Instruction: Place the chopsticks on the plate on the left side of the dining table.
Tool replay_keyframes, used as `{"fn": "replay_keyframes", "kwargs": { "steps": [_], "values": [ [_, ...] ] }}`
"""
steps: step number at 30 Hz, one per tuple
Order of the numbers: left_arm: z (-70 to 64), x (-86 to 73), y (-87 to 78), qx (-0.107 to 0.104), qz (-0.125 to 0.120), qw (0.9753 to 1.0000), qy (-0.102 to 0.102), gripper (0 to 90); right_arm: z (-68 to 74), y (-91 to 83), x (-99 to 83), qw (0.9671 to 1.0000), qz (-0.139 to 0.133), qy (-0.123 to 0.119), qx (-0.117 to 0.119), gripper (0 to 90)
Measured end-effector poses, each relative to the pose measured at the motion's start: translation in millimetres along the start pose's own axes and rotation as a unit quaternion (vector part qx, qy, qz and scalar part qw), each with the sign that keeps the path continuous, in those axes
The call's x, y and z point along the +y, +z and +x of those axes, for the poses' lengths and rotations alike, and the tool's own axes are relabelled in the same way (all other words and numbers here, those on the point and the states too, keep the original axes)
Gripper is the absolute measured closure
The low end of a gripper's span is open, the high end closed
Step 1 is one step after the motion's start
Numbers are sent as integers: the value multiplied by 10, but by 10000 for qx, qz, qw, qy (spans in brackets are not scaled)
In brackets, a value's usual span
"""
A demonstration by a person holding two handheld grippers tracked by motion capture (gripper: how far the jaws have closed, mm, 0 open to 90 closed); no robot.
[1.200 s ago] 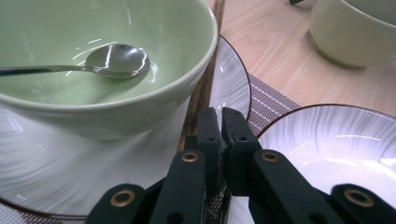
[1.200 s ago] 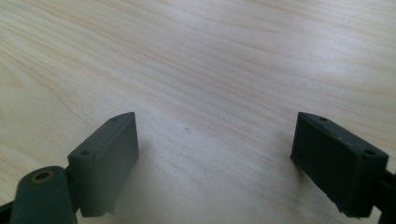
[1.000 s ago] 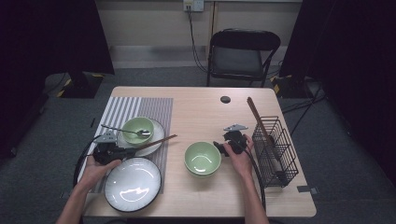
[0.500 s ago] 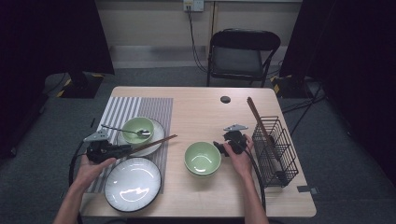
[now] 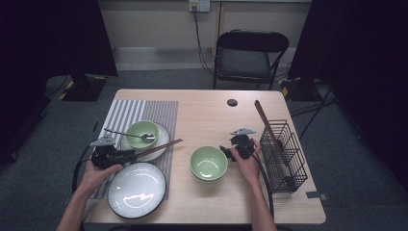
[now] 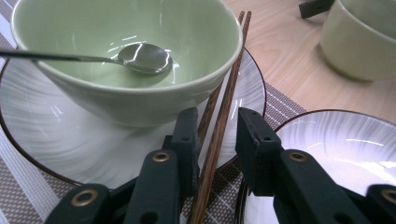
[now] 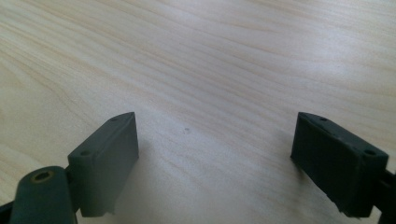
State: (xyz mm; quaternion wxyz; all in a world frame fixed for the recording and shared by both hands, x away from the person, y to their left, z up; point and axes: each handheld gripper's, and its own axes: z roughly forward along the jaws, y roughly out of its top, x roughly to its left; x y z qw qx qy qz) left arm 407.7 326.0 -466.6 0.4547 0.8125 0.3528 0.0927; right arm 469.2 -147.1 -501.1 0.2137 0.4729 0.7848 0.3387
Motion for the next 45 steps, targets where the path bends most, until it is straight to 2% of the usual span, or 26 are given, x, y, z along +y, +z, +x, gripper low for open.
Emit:
{"fn": "replay_keyframes", "kwargs": {
  "steps": [8,10,13,14,16,18,20,28,34,38,43,44,45],
  "values": [
    [-14,13,7,17,5,10000,32,680,1,0,0,10000,-1,9,0,141],
    [-1,13,-47,58,-107,9999,-40,668,0,0,0,10000,1,1,-1,141],
    [20,8,-96,57,-148,9999,-62,661,1,0,0,10000,-1,8,1,141],
    [34,-8,-97,90,-149,9998,-127,660,0,1,1,10000,-1,8,2,141],
    [39,-15,-87,115,-105,9998,-109,657,1,1,1,10000,-2,9,1,141],
    [38,-30,-29,120,41,9999,-61,651,1,1,0,10000,-2,8,2,141],
    [30,-30,-13,143,84,9998,-90,634,1,1,0,10000,-2,8,1,141],
    [0,-29,59,122,206,9997,-53,615,1,0,1,10000,-1,8,1,141],
    [-10,-24,95,150,195,9997,-81,612,1,1,0,10000,-2,8,-1,141],
    [10,-39,92,218,218,9995,-101,660,1,1,1,10000,-2,8,1,141],
    [35,-58,49,186,174,9996,-106,723,1,1,1,10000,-1,9,1,141],
    [62,-70,30,103,119,9997,-194,724,1,0,1,10000,-1,9,1,141],
    [69,-75,20,115,121,9997,-199,727,1,1,1,10000,-2,9,0,141]
  ]
}}
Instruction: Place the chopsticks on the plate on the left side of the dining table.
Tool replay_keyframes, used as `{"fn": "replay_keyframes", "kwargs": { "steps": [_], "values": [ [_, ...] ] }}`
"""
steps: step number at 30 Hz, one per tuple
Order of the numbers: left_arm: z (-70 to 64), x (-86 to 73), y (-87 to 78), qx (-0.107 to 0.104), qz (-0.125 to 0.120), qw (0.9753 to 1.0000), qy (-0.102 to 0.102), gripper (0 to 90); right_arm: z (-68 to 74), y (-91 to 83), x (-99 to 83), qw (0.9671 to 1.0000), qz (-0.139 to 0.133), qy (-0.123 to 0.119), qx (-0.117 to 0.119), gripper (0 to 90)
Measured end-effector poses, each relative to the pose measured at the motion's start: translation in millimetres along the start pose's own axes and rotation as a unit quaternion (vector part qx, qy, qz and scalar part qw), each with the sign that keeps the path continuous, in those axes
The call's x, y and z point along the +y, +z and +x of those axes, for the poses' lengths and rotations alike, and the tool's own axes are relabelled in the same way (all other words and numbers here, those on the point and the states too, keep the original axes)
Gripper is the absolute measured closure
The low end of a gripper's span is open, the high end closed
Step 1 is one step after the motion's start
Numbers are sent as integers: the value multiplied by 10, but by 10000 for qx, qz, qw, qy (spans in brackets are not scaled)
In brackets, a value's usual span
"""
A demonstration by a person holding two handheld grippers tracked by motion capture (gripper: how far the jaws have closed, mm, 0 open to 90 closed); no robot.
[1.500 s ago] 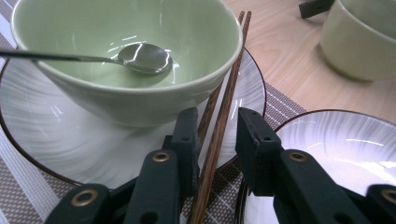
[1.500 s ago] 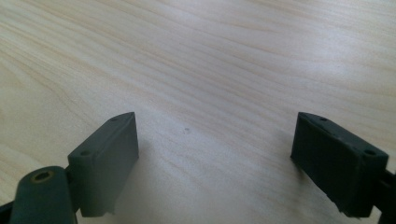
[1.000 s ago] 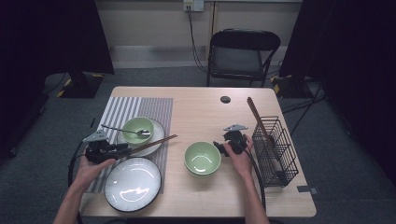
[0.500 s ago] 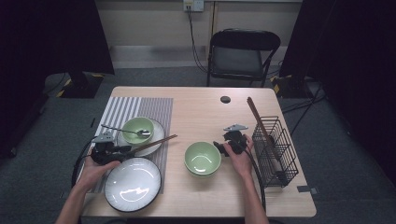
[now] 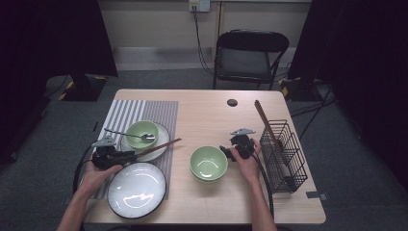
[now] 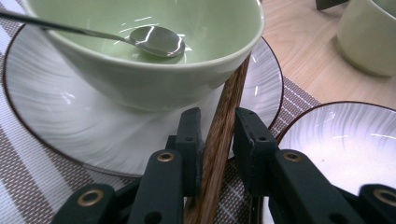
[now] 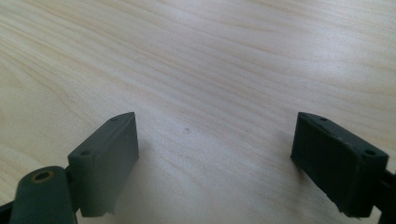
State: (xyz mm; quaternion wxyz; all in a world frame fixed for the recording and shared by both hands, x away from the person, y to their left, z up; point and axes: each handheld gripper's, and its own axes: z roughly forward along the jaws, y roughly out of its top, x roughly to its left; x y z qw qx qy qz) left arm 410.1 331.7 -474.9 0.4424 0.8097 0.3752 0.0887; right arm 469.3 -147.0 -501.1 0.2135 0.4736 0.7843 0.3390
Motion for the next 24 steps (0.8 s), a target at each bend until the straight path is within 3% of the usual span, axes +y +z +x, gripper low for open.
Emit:
{"fn": "replay_keyframes", "kwargs": {
  "steps": [10,15,24],
  "values": [
    [66,-32,-68,-23,-3,10000,-19,717,0,0,0,10000,1,0,2,141],
    [96,-35,-97,70,-1,9999,-136,698,0,0,0,10000,0,0,1,141],
    [107,-34,-94,148,-30,9998,-130,648,1,1,0,10000,-3,5,-5,141]
  ]
}}
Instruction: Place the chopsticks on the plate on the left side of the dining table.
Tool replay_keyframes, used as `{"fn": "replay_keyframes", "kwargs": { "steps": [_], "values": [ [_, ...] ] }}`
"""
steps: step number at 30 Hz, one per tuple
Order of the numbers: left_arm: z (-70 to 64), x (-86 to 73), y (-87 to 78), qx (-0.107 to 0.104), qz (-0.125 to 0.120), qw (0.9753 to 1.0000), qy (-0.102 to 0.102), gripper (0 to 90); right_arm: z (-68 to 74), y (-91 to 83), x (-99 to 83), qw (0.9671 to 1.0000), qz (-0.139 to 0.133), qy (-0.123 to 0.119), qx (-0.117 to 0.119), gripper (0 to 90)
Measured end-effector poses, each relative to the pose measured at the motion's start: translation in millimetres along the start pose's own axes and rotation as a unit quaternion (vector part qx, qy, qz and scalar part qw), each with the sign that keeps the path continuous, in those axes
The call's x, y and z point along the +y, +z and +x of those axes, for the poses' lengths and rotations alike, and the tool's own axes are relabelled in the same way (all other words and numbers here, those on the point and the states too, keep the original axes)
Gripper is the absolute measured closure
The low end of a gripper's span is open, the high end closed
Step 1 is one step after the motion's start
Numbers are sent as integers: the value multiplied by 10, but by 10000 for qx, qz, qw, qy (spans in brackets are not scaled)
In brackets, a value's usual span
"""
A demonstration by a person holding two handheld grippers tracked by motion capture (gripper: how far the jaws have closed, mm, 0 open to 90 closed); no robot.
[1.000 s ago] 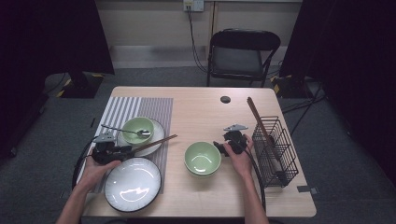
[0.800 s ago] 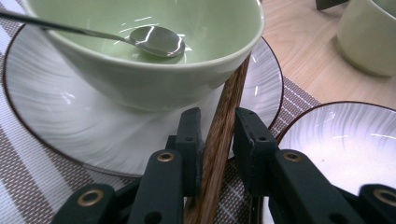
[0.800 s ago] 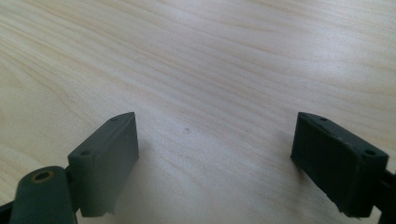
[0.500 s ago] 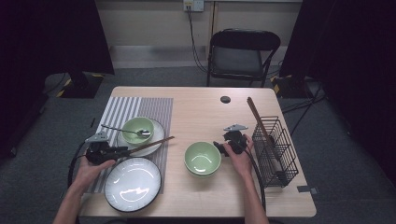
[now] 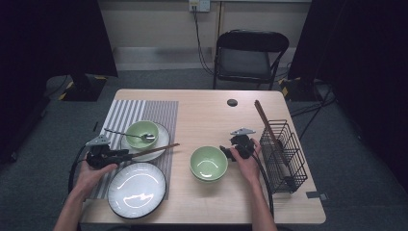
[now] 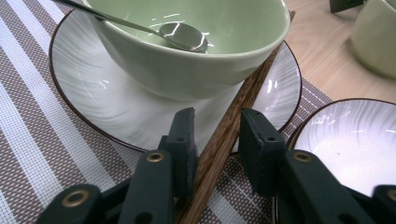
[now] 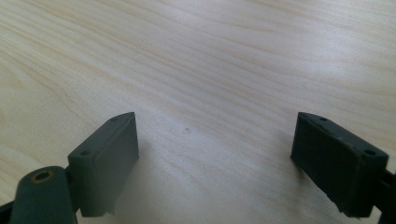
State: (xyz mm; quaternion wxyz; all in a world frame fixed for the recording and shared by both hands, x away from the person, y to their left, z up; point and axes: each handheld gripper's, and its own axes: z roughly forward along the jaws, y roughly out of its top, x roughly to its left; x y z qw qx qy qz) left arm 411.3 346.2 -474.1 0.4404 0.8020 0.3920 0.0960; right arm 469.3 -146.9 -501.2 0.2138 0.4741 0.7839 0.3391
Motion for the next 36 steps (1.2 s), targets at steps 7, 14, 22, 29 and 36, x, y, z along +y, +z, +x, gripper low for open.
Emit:
{"fn": "replay_keyframes", "kwargs": {
  "steps": [7,14,22,29,36],
  "values": [
    [1,7,-3,175,-7,9998,27,614,-1,-1,0,10000,2,-6,6,141],
    [11,16,-22,234,-75,9997,21,607,0,0,0,10000,0,0,2,141],
    [-30,84,-116,-126,-336,9992,-150,748,-1,-1,0,10000,3,-5,6,141],
    [-101,47,-46,-467,-133,9988,2,841,-1,-1,0,10000,3,-5,6,141],
    [-64,-3,-19,-394,-93,9992,-68,855,0,0,0,10000,0,0,3,141]
  ]
}}
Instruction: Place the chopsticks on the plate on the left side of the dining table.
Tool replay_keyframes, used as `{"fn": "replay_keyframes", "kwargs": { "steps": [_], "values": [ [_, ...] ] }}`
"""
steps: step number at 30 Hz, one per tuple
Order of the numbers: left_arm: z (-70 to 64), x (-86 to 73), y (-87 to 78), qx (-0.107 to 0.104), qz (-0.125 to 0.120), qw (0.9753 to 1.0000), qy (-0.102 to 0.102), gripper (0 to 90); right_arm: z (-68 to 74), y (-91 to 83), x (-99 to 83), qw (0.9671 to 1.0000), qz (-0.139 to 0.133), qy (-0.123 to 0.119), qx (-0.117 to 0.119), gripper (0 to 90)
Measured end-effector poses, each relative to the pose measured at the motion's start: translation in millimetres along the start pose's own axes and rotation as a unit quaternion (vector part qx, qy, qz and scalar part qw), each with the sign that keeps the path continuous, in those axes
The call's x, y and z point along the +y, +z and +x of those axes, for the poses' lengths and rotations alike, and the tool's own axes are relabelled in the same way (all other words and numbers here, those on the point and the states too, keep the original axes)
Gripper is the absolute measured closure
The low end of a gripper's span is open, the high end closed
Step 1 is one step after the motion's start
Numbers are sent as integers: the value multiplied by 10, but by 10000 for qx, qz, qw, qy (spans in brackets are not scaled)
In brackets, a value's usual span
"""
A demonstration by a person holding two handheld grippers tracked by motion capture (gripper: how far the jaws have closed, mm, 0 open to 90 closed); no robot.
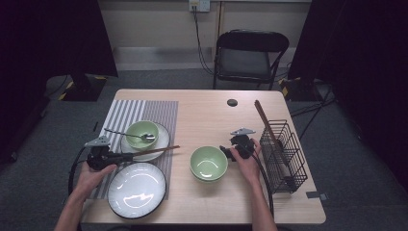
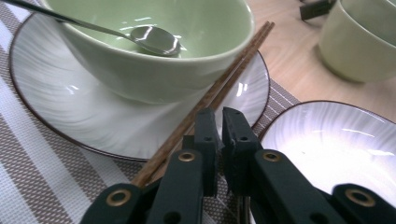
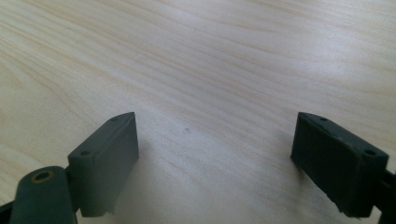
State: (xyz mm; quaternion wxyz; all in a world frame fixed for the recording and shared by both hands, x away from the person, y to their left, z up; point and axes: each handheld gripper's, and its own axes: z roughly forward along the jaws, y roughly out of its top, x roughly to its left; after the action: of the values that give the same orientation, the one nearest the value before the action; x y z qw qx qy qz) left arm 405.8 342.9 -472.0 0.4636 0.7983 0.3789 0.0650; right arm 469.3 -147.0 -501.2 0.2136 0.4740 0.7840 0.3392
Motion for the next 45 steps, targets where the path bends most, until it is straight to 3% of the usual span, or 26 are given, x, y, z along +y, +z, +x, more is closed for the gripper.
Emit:
{"fn": "replay_keyframes", "kwargs": {
  "steps": [3,16,29,45],
  "values": [
    [9,-13,17,117,113,9999,39,854,0,0,0,10000,2,-6,3,141],
    [41,-24,-7,216,53,9997,-31,843,0,0,0,10000,1,-7,3,141],
    [50,-25,-3,383,58,9992,79,835,0,0,0,10000,0,0,-1,141],
    [54,-24,8,356,43,9993,70,826,0,0,0,10000,2,-7,4,141]
  ]
}}
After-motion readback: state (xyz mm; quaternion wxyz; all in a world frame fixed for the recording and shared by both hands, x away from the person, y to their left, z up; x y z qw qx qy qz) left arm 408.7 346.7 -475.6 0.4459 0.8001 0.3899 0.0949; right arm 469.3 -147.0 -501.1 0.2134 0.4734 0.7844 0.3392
